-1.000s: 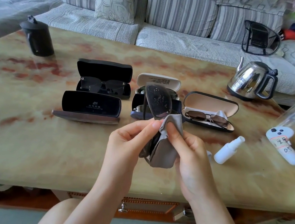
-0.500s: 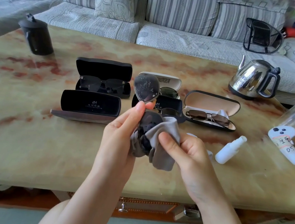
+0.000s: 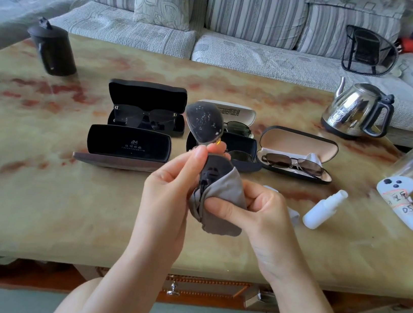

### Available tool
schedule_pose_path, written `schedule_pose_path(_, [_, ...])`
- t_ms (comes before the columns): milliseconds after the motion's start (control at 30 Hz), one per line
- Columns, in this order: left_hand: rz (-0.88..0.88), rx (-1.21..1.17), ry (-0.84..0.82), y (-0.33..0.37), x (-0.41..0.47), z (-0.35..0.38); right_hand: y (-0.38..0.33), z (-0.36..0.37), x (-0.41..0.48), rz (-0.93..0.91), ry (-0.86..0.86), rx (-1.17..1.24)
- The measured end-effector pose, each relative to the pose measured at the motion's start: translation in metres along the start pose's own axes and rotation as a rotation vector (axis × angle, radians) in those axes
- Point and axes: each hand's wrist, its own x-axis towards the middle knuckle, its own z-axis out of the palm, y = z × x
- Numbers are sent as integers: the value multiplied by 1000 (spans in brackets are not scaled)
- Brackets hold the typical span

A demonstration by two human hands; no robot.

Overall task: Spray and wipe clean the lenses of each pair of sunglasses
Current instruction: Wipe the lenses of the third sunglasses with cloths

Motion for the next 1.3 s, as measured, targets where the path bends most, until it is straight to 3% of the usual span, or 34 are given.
schedule_pose_path(300, [-96,47,-60,-10,-9,7,0,3,2,-26,108,97])
schedule_pose_path(500, [-84,59,-18,-4,-5,11,-2,3,4,-27,90,128])
schedule_pose_path(633, [-92,102,4,0,-2,10,0,-1,5,-38,81,-1])
schedule_pose_path(1300, [-109,20,21,12,10,-9,6,-12,-3,-23,-223,-53])
